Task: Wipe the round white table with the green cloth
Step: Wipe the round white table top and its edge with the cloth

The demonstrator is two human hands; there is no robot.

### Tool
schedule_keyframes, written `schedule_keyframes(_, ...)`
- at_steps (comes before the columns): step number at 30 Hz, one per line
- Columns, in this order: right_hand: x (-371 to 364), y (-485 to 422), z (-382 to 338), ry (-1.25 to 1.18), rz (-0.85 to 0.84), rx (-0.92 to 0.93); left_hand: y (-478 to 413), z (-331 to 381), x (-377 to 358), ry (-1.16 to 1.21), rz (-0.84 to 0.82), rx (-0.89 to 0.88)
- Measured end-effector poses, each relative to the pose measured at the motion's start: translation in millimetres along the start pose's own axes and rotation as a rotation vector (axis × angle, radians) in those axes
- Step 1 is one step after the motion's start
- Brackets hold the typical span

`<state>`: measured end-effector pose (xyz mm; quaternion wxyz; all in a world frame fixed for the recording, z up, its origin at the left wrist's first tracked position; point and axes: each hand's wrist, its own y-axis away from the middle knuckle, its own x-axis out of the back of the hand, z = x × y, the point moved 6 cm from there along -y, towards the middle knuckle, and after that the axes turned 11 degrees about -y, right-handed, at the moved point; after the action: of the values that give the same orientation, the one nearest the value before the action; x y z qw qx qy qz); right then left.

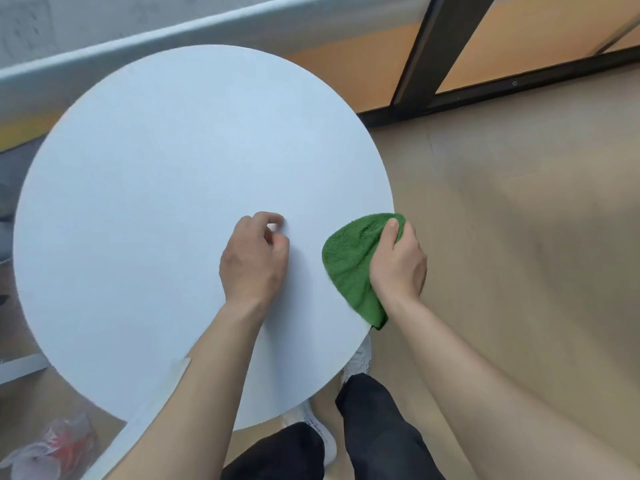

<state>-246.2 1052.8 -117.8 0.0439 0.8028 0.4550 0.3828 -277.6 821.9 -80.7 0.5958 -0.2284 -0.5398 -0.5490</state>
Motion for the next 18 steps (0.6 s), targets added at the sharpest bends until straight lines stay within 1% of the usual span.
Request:
schedule_keyframes(3,-19.7,-58.9,-57.8,0.118,-0.031,0.118,-8.6,-2.1,-0.8,0.046,-0.015,0.047)
schedule_keyframes(6,-59.6,-110.0,-125.3,0.260,-0.060,0.261,-7.8,-4.4,-2.3,0.071,-0.035,0.032)
schedule_keyframes(11,-137.6,-131.9,-211.9,0.405,-0.116,0.409,-10.5,-11.7,-3.4,0.105,-0.076,-0.024)
schedule_keyframes(13,-158.0,-131.8,-229.1,0.427,-0.151,0.450,-13.7,-12.6,-3.3,0.103,-0.084,-0.048)
schedule_keyframes(15,-162.5,-131.3,-231.2,0.438,-0.181,0.473,-16.4,-12.4,-2.2,0.080,-0.086,-0.075)
schedule_keyframes(17,-144.8,-128.1,-216.8,0.438,-0.152,0.473,-18.5,-11.5,-1.7,0.052,-0.104,-0.100)
schedule_keyframes(18,-129.4,-124.2,-203.3,0.431,-0.109,0.453,-19.1,-11.4,-1.6,0.048,-0.118,-0.108)
